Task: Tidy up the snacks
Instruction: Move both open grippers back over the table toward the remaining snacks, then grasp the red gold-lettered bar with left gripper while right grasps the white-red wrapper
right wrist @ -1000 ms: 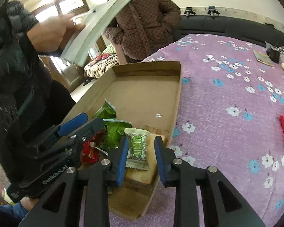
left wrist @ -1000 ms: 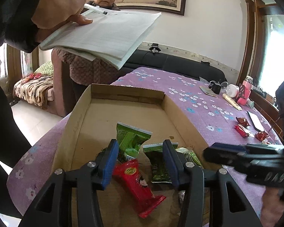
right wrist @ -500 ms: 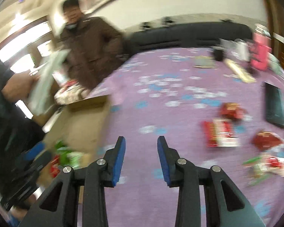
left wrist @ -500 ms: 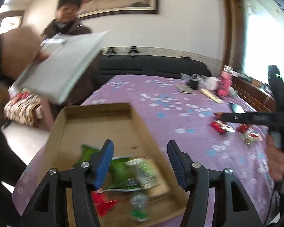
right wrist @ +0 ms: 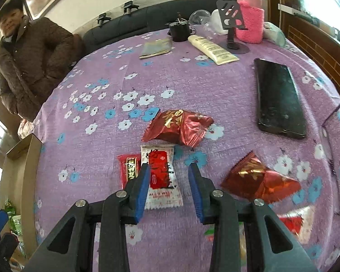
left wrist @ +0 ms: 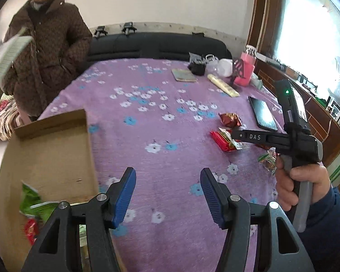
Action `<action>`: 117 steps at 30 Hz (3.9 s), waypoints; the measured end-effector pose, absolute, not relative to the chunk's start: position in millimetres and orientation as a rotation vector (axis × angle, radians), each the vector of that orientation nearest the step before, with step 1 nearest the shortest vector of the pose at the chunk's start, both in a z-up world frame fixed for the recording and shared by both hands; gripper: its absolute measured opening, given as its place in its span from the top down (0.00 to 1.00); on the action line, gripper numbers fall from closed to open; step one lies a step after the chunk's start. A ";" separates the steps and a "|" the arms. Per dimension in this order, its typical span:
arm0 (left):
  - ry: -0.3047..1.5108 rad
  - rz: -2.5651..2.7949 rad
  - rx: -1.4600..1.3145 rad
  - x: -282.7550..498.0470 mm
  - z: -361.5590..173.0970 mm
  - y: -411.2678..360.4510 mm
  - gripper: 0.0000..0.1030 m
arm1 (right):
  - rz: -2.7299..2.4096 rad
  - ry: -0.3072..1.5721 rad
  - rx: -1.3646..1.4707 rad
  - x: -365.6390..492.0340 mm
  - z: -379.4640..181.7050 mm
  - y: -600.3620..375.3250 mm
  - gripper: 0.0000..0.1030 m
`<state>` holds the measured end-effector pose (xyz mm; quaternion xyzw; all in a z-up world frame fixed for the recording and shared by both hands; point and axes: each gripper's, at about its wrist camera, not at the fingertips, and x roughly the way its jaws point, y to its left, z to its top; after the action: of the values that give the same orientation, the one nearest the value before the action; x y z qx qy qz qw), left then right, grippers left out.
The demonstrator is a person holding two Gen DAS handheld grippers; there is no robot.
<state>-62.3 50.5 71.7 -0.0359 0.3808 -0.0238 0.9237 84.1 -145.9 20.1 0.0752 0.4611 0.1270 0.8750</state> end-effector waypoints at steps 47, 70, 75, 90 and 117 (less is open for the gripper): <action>0.914 -0.018 -0.057 52.7 11.5 5.1 0.75 | 0.232 0.908 0.171 76.9 21.3 -150.5 0.67; 0.853 -0.017 -0.087 47.8 22.2 13.6 0.75 | 0.320 0.853 0.070 54.4 29.7 -124.1 0.96; 0.844 -0.012 -0.090 47.4 22.8 13.9 0.75 | 0.339 0.837 0.104 52.2 34.5 -127.8 0.96; 0.848 -0.007 -0.093 48.7 21.4 15.7 0.79 | 0.385 0.844 0.128 52.7 33.7 -125.1 0.92; 0.826 0.045 -0.072 48.9 21.2 19.1 0.80 | 0.269 0.893 -0.084 67.5 16.7 -112.4 0.71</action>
<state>48.9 19.1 21.2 -0.0348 0.4010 0.0220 0.9151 67.5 -112.4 16.7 -0.0404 0.4304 0.1294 0.8924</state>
